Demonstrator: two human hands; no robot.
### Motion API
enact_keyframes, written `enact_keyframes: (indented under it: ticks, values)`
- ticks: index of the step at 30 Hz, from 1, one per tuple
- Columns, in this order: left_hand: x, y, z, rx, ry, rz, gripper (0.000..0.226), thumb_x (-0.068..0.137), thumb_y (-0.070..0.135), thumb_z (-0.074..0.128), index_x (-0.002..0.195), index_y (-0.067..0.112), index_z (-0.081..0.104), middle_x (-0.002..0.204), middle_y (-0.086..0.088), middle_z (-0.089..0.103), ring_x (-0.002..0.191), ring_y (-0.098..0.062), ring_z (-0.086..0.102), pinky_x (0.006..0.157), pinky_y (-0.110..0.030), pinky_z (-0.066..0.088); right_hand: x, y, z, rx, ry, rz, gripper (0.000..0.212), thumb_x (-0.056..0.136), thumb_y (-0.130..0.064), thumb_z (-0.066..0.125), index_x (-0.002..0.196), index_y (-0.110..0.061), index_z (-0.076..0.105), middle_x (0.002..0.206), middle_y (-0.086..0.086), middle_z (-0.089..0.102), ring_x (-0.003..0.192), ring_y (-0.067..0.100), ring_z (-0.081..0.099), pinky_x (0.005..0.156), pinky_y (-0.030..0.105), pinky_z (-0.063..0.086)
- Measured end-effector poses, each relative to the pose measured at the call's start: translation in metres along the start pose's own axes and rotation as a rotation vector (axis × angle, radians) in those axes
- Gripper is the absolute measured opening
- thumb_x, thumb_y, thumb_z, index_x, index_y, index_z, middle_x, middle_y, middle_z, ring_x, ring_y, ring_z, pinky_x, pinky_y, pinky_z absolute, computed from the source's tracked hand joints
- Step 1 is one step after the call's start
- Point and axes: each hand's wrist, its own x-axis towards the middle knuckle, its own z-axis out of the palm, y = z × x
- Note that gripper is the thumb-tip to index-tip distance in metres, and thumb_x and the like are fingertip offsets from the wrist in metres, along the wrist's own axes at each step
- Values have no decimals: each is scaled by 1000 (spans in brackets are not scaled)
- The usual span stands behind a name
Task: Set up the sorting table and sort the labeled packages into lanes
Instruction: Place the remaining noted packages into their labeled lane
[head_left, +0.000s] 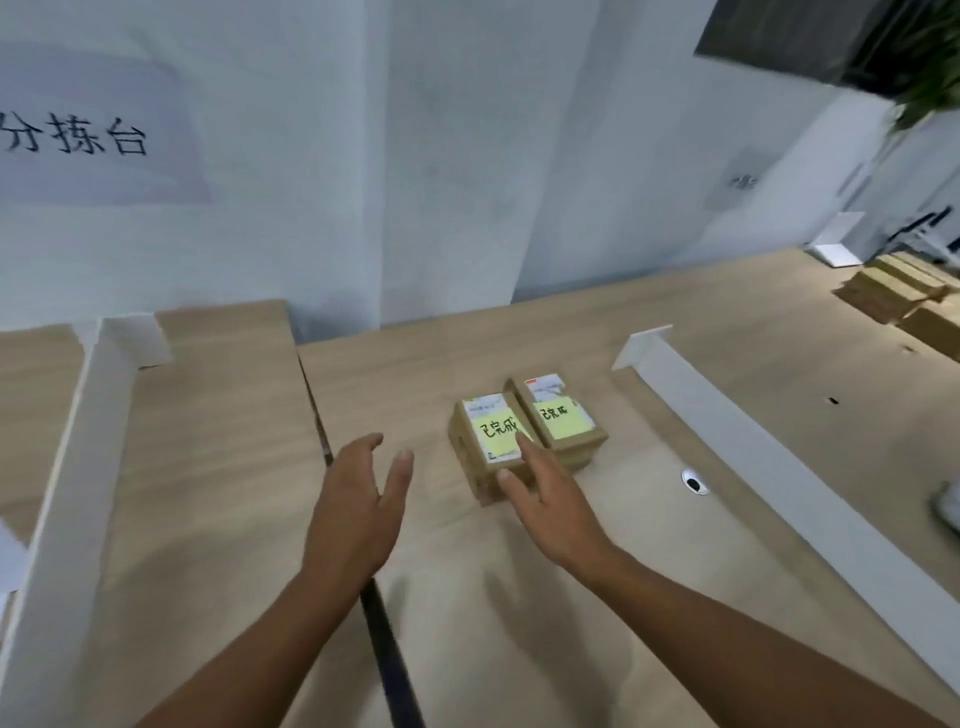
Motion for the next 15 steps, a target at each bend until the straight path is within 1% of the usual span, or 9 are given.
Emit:
enact_keyframes:
  ticks: [2, 4, 6, 8, 9, 10, 12, 14, 15]
  values:
    - [16, 11, 50, -36, -40, -19, 71, 97, 64, 38, 148, 15, 45, 151, -4, 48, 138, -18, 44, 107, -28, 31, 18, 38, -22, -5, 12, 18, 63, 100, -52, 52, 157, -32, 33, 156, -9, 40, 139, 4, 37, 113, 31, 35]
    - [32, 17, 93, -55, -78, -69, 69, 99, 61, 41, 150, 14, 42, 154, -5, 45, 140, -19, 42, 108, -31, 33, 37, 68, -38, -2, 27, 56, 66, 99, -53, 52, 158, -30, 31, 157, -9, 38, 141, 5, 35, 114, 34, 36]
    - [48, 16, 127, -78, -116, -168, 72, 100, 60, 44, 153, 12, 38, 158, -7, 41, 142, -22, 40, 110, -35, 34, 55, 87, -44, 36, 17, 89, 67, 99, -51, 55, 157, -26, 33, 155, -6, 41, 140, 10, 40, 115, 42, 38]
    - [63, 12, 152, -102, -146, -270, 77, 98, 62, 47, 154, 10, 35, 159, -9, 39, 142, -24, 41, 103, -32, 34, 68, 96, -33, 69, -15, 78, 59, 98, -49, 56, 151, -28, 41, 142, -8, 49, 129, 3, 46, 111, 41, 43]
    - [70, 10, 163, -113, -157, -308, 80, 97, 63, 48, 154, 10, 34, 159, -10, 39, 141, -25, 42, 100, -31, 34, 73, 98, -23, 47, -24, 60, 51, 98, -47, 56, 145, -30, 45, 135, -10, 50, 126, 2, 46, 109, 40, 43]
    - [76, 8, 172, -120, -165, -337, 81, 96, 63, 50, 154, 9, 34, 158, -10, 40, 139, -25, 45, 98, -30, 34, 77, 100, -13, 0, -20, 41, 47, 98, -45, 54, 141, -28, 48, 132, -8, 51, 126, 8, 44, 108, 38, 42]
    - [89, 3, 186, -121, -165, -378, 79, 95, 62, 54, 151, 8, 38, 152, -10, 48, 124, -22, 54, 87, -25, 39, 84, 102, 2, -109, 18, 21, 47, 98, -42, 52, 140, -22, 47, 132, -3, 50, 128, 22, 38, 106, 39, 40]
    - [97, -3, 196, -120, -165, -389, 66, 95, 59, 57, 141, 13, 45, 140, -8, 58, 107, -18, 58, 77, -29, 42, 89, 101, 11, -176, 74, 23, 50, 98, -42, 52, 143, -20, 46, 135, -1, 47, 126, 24, 34, 104, 40, 41]
    - [99, -7, 200, -123, -169, -384, 59, 95, 58, 58, 135, 17, 47, 136, -6, 61, 106, -18, 60, 78, -31, 43, 89, 100, 15, -194, 91, 17, 51, 97, -41, 52, 143, -20, 46, 135, -1, 46, 123, 22, 32, 102, 40, 42]
